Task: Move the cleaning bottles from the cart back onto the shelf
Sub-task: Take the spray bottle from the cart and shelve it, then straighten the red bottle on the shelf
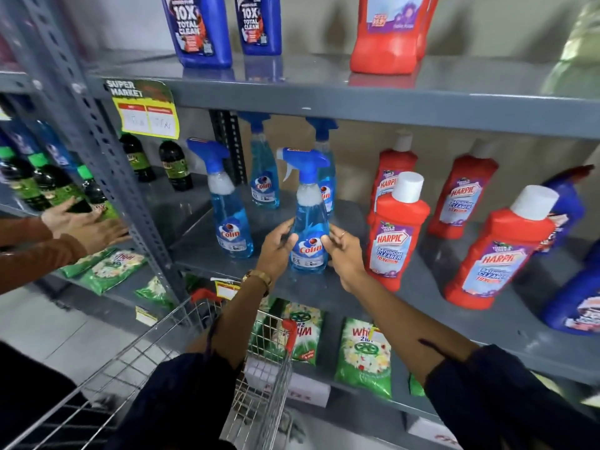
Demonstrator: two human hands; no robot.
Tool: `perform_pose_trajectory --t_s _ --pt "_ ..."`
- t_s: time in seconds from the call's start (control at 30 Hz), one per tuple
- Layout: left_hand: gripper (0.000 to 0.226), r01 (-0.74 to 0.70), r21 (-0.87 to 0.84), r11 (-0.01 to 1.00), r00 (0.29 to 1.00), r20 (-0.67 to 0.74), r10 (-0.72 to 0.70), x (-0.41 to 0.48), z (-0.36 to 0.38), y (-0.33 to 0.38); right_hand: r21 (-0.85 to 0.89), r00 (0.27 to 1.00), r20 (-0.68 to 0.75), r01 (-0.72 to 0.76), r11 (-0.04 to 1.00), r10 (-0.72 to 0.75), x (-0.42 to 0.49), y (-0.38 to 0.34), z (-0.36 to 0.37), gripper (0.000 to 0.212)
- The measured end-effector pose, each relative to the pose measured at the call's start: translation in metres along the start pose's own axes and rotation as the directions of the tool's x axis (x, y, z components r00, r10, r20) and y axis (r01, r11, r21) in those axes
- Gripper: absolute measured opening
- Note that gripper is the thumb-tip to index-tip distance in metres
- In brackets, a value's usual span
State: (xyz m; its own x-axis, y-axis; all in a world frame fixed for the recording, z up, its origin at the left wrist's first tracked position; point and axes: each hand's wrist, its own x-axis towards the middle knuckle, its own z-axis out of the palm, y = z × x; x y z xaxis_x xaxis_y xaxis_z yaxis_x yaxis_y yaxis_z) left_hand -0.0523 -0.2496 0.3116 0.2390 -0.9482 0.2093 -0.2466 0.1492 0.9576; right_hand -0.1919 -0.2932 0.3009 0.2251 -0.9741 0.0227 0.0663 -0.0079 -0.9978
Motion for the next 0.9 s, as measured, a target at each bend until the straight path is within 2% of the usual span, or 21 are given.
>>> perform_pose_trajectory --t_s 0.17,0.37,0.43,0.53,0.6,0.67,0.73,0.8,0.83,0.9 --pt "0.041 -0.044 0.081 0.996 0.998 -0.043 0.048 -0.001 0.004 -0.009 -0.029 0.997 -0.032 0.065 0.997 -0.066 -0.001 0.010 0.001 0.045" --pt "0.043 -0.015 0.065 0.998 1.000 -0.023 0.016 0.006 0.004 -0.011 -0.067 0.998 -0.022 0.061 0.996 -0.063 -0.002 0.002 0.002 0.045" --pt "0.048 -0.022 0.057 0.998 1.000 -0.019 0.023 0.000 0.003 -0.012 -0.117 0.995 -0.007 0.097 0.988 -0.099 -0.017 -0.002 -0.002 0.042" --pt "0.066 0.013 -0.033 0.999 1.000 0.009 -0.012 -0.021 0.008 -0.020 -0.192 0.986 -0.020 0.157 0.969 -0.164 -0.061 0.008 -0.023 0.032" --pt "0.081 0.035 0.125 0.992 0.997 -0.080 -0.025 -0.041 0.017 -0.033 -0.227 0.975 -0.109 0.164 0.960 -0.192 -0.096 0.023 -0.048 0.017" --pt "0.080 -0.025 0.327 0.945 0.971 -0.216 0.100 -0.067 0.032 -0.047 -0.223 0.916 -0.330 0.159 0.962 -0.227 -0.122 0.033 -0.079 0.013" --pt "0.066 -0.110 0.457 0.883 0.959 -0.184 0.214 -0.095 0.055 -0.054 -0.263 0.772 -0.577 0.132 0.956 -0.266 -0.128 0.033 -0.113 0.032" --pt "0.055 -0.236 0.580 0.780 0.961 0.023 0.275 -0.116 0.084 -0.057 -0.384 0.642 -0.708 -0.003 0.923 -0.293 -0.117 0.029 -0.144 0.066" --pt "0.052 -0.319 0.619 0.717 0.945 0.150 0.290 -0.122 0.099 -0.057 -0.423 0.618 -0.731 -0.079 0.903 -0.289 -0.108 0.027 -0.157 0.085" --pt "0.052 -0.484 0.652 0.583 0.875 0.371 0.312 -0.129 0.130 -0.052 -0.434 0.628 -0.736 -0.155 0.887 -0.251 -0.089 0.022 -0.173 0.112"
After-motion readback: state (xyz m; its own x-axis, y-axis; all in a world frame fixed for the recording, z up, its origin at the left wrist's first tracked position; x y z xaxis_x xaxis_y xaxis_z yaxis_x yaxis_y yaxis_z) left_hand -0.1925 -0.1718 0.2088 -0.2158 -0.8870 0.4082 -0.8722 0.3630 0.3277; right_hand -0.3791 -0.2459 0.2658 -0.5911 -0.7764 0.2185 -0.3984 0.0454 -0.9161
